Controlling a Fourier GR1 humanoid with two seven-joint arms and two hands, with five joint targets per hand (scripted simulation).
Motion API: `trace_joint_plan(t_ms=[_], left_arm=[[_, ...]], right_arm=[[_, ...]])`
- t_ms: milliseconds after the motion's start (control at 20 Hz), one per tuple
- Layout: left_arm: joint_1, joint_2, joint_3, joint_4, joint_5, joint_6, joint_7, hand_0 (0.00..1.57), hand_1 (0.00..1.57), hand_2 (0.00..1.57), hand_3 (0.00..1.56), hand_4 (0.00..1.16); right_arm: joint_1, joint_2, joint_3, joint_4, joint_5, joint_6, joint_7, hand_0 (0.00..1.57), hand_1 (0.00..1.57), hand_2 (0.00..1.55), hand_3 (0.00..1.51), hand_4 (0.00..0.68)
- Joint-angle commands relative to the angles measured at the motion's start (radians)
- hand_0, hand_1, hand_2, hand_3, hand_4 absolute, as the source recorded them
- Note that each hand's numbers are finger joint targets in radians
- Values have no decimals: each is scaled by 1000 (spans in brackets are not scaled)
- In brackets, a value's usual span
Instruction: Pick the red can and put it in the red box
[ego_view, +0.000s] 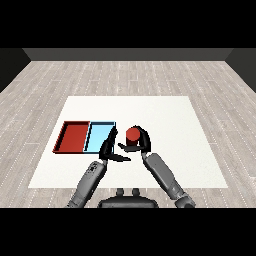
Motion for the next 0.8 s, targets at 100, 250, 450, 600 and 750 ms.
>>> trace_joint_plan(t_ms=[100, 250, 450, 600, 750], left_arm=[[-45, 0, 36, 147, 36, -58, -83, 0, 0, 0, 0, 0], [-54, 0, -20, 170, 62, 8, -106, 0, 0, 0, 0, 0], [-48, 0, -35, 44, 44, 14, 38, 0, 0, 0, 0, 0], [-29, 0, -91, 45, 98, 50, -4, 0, 0, 0, 0, 0], [-139, 0, -150, 166, 160, 120, -65, 0, 0, 0, 0, 0]], right_arm=[[12, 0, 34, -83, 17, -32, 51, 1443, 1443, 1434, 1387, 633], [-155, 0, 17, 97, -72, -70, 15, 1451, 1451, 1434, 1378, 641], [-84, 0, 105, 145, -140, -84, -133, 1435, 1435, 1437, 1376, 630], [-61, 0, 127, -42, -74, -119, 44, 1451, 1451, 1436, 1376, 624], [-75, 0, 123, -16, -114, -105, 18, 1481, 1481, 1437, 1371, 621]])
